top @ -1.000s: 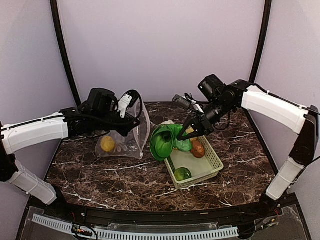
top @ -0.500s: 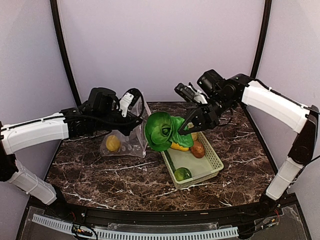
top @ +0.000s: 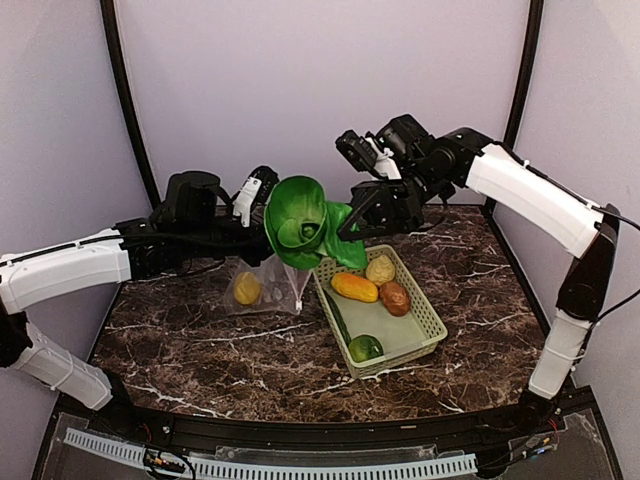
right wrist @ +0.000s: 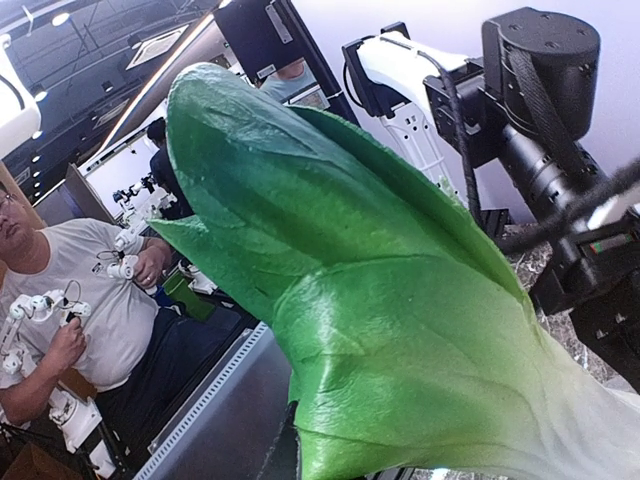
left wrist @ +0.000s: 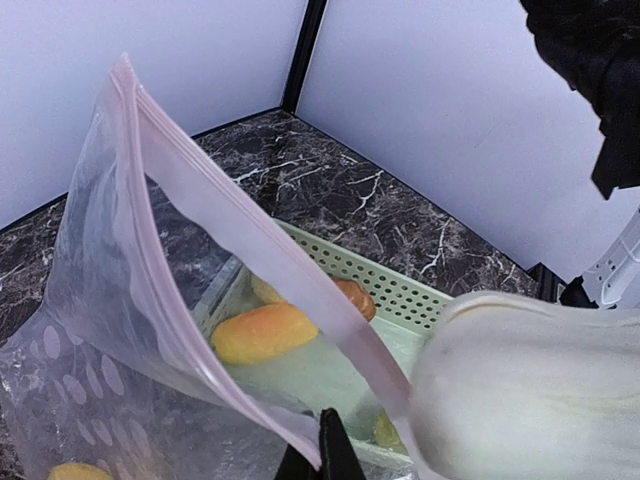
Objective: Place the food in the zip-top bag and seal the zipper
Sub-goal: Place the fake vegetable in the zipper food storage bag.
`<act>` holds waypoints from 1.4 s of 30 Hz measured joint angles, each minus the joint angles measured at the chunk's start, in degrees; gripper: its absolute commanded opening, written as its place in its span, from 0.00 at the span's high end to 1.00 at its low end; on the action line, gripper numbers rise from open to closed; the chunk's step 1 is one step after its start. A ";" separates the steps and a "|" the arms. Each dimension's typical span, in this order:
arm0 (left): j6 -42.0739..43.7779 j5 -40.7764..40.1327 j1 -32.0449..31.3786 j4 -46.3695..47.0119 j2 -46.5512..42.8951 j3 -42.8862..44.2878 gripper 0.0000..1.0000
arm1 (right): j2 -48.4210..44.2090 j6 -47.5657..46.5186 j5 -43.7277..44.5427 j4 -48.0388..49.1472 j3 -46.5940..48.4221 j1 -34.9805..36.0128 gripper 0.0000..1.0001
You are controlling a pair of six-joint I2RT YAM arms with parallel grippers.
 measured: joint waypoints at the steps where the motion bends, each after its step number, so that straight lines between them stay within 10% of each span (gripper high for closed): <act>1: -0.28 0.72 0.00 0.02 -0.59 0.02 0.99 | 0.48 0.20 -0.13 0.72 0.17 0.07 1.00; 42: 4.50 4.52 0.00 -5.09 -12.70 -2.23 0.99 | 7.56 10.01 -1.14 16.15 4.70 4.74 0.99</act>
